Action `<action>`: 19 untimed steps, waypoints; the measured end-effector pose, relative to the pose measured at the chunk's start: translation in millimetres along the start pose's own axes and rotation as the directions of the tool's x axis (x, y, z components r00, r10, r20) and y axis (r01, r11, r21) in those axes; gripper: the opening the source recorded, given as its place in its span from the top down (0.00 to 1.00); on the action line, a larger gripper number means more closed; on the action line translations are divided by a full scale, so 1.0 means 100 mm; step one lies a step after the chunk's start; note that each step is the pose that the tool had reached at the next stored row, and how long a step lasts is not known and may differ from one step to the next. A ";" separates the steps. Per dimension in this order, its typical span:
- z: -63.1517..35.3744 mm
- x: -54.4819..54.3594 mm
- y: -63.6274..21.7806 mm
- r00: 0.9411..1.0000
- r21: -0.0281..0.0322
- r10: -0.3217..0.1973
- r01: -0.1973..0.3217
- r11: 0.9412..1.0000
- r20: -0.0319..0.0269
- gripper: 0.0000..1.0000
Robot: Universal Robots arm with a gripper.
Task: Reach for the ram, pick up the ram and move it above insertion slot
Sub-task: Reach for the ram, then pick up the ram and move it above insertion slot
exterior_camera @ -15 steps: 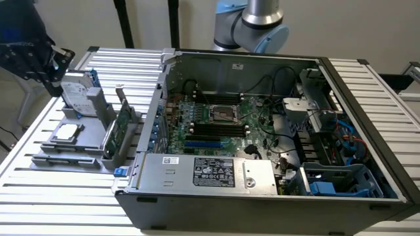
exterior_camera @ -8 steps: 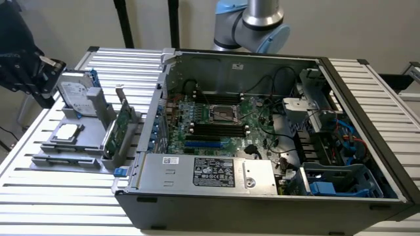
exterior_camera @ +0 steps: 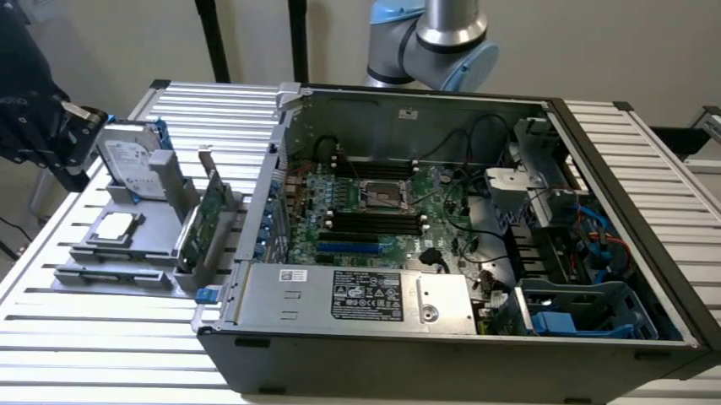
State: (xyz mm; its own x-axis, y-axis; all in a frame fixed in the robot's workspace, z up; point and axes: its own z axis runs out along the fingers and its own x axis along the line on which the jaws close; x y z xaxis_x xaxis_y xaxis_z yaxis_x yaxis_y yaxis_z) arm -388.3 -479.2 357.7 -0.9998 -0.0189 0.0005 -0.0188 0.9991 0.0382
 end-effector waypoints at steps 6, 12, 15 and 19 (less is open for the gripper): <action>0.000 0.00 0.000 1.000 0.000 0.000 0.000 1.000 0.000 0.89; 0.001 0.00 0.000 1.000 0.000 -0.006 0.006 1.000 0.000 0.89; 0.003 0.00 0.000 0.998 -0.002 -0.057 0.057 0.998 -0.002 0.89; 0.005 0.00 -0.001 0.992 -0.003 -0.129 0.129 0.992 -0.005 0.89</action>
State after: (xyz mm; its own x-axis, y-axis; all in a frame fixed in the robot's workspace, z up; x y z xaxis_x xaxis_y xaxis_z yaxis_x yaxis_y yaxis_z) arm -388.3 -479.3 357.2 -0.9891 -0.1475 0.0003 -0.1474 0.9882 0.0409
